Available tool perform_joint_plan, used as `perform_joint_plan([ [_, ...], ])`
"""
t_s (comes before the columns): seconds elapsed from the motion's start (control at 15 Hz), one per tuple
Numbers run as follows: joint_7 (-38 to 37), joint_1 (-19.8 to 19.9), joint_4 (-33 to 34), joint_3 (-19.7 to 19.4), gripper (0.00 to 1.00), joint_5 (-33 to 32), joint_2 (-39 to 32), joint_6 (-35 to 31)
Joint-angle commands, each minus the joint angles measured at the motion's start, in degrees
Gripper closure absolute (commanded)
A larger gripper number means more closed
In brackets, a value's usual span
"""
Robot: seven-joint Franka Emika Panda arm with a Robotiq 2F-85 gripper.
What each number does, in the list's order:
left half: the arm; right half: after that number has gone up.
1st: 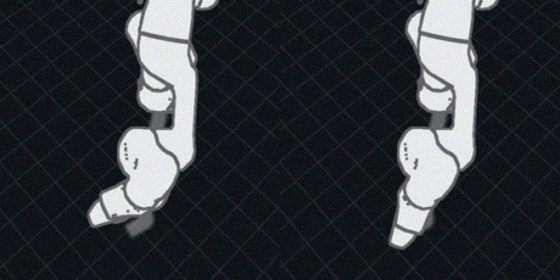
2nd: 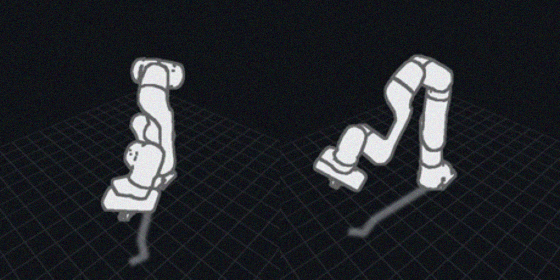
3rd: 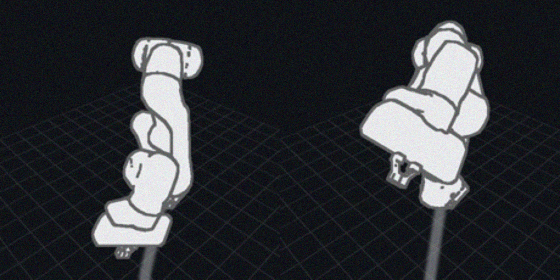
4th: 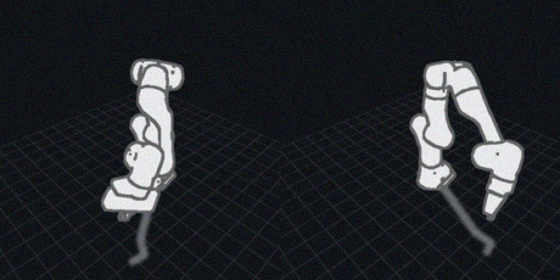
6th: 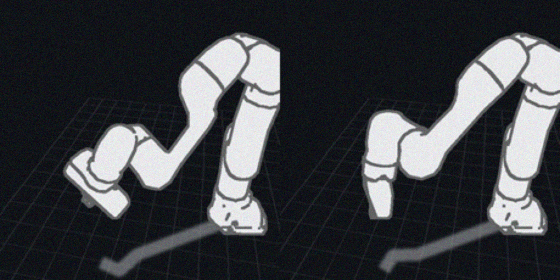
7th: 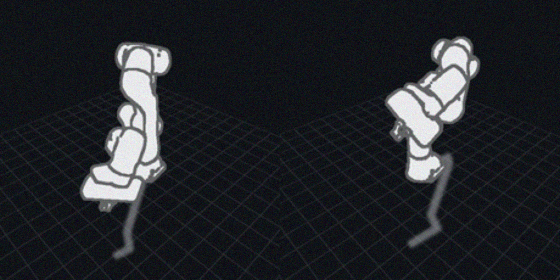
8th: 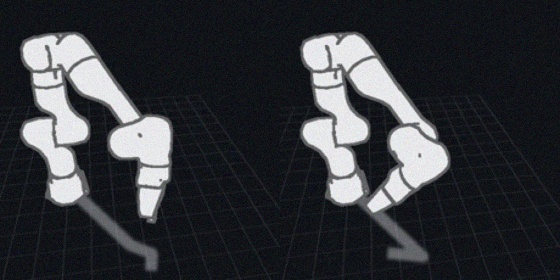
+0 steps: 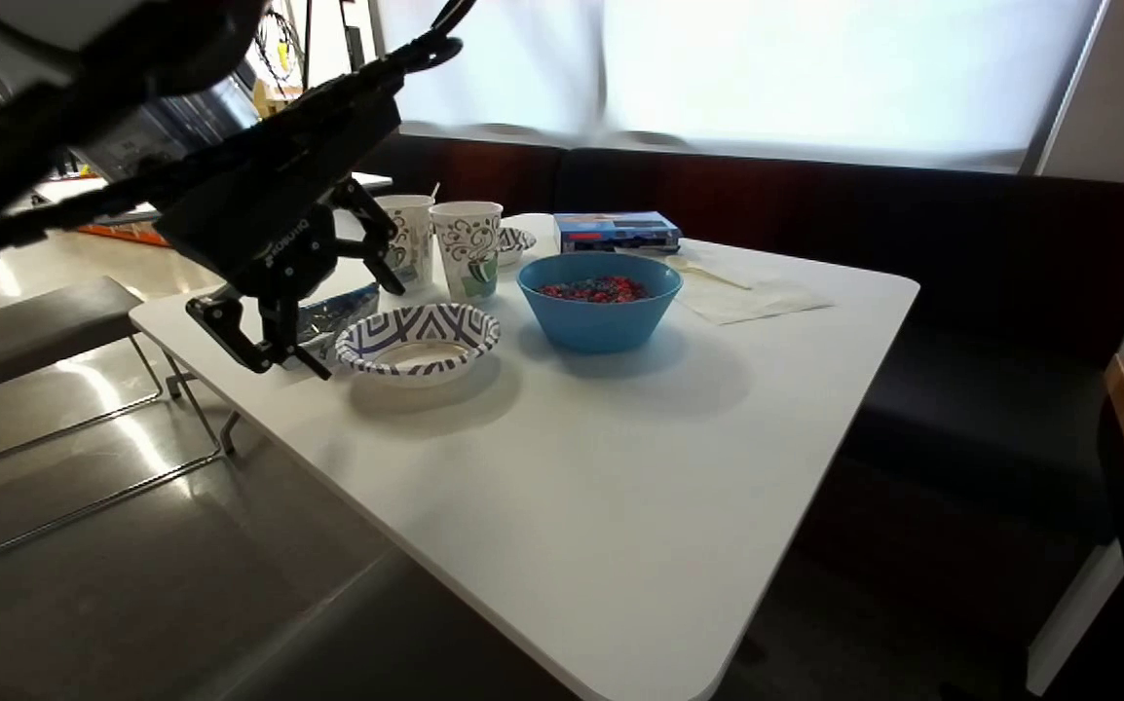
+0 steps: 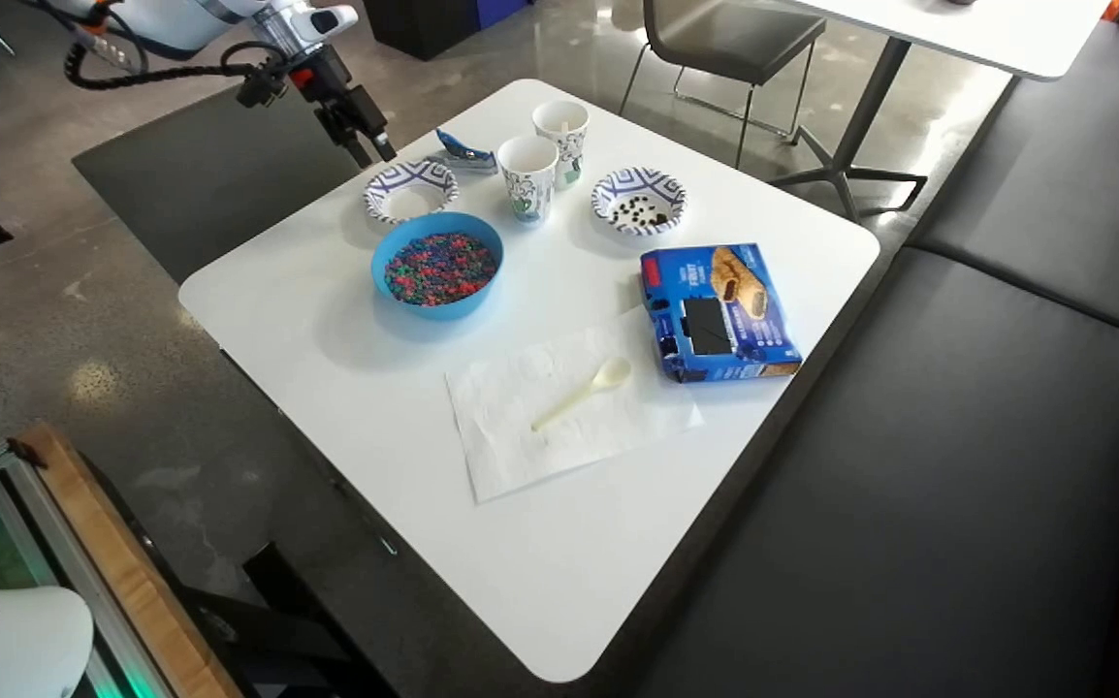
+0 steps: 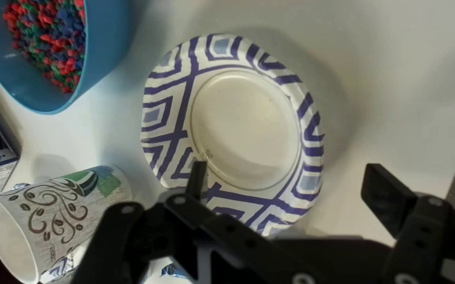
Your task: Put the left bowl on the blue box
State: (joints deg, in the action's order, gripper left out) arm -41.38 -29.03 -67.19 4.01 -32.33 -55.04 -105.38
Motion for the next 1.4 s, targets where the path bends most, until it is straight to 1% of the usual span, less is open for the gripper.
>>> perform_joint_plan([
  [0.0,1.5,-1.3,4.3,-2.5,0.00,2.1,-3.9,-0.6],
  [0.07,0.8,-0.1,4.5,-1.0,0.00,0.6,-4.3,0.0],
  [0.27,0.9,0.1,5.4,-1.1,0.01,0.7,-5.4,0.1],
  [0.53,0.8,0.5,6.2,-1.2,0.18,0.6,-6.6,-0.3],
  [0.6,0.8,0.6,6.3,-1.2,0.16,0.6,-6.9,-0.4],
  [0.67,0.9,0.8,6.3,-1.1,0.22,0.7,-7.0,-0.5],
  [0.8,0.8,1.0,6.2,-1.1,0.29,0.7,-7.0,-0.8],
  [0.87,0.8,1.1,6.2,-1.1,0.37,0.7,-7.0,-0.9],
  [1.0,0.6,1.4,5.9,-1.1,0.40,0.7,-6.9,-1.4],
  [1.07,0.6,1.6,5.8,-1.0,0.49,0.8,-6.9,-1.5],
  [1.13,0.5,1.7,5.7,-1.0,0.48,0.7,-7.0,-1.6],
  [1.2,0.5,1.8,5.7,-1.0,0.52,0.7,-7.0,-1.7],
  [1.27,0.6,1.9,5.7,-1.0,0.64,0.7,-7.1,-1.8],
  [1.33,0.6,1.9,5.7,-0.9,0.65,0.7,-7.2,-1.9],
])
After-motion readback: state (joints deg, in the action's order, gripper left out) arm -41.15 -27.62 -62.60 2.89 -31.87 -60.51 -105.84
